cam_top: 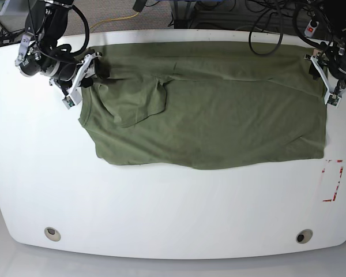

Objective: Fold the T-shirt properly
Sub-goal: 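Open both grippers and release the shirt's edge, then move the right gripper to the shirt's hem corner and pull it outward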

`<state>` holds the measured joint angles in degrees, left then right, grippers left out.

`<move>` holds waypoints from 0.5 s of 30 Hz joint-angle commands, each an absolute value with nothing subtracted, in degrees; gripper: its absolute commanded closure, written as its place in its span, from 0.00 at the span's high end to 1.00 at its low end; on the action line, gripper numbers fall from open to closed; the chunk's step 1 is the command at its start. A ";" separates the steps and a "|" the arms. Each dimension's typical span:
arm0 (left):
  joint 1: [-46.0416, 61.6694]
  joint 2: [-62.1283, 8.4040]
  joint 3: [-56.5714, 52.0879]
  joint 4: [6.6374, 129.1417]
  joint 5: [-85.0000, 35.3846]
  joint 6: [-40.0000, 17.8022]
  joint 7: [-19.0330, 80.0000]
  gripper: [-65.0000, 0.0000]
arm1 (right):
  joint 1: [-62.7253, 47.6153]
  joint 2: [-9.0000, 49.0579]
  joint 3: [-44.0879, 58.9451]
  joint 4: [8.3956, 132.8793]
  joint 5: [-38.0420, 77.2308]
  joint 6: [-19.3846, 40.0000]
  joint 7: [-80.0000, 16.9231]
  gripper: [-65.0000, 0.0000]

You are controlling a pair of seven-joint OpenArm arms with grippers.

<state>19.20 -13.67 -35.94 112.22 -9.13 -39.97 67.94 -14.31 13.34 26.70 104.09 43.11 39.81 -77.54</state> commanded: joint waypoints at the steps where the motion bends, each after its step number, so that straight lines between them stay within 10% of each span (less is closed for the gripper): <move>1: 19.47 -14.37 -36.35 111.34 -6.81 -40.00 67.21 0.61 | -13.76 14.11 25.27 104.92 40.57 40.00 -74.42 0.50; 15: 21.85 -12.70 -36.26 101.85 -6.46 -40.00 62.55 0.61 | -17.63 16.22 21.05 101.85 25.89 40.00 -66.42 0.50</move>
<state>21.50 -11.94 -36.07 101.51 -6.09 -39.97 63.22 -17.30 14.31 20.60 101.45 25.71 39.92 -66.52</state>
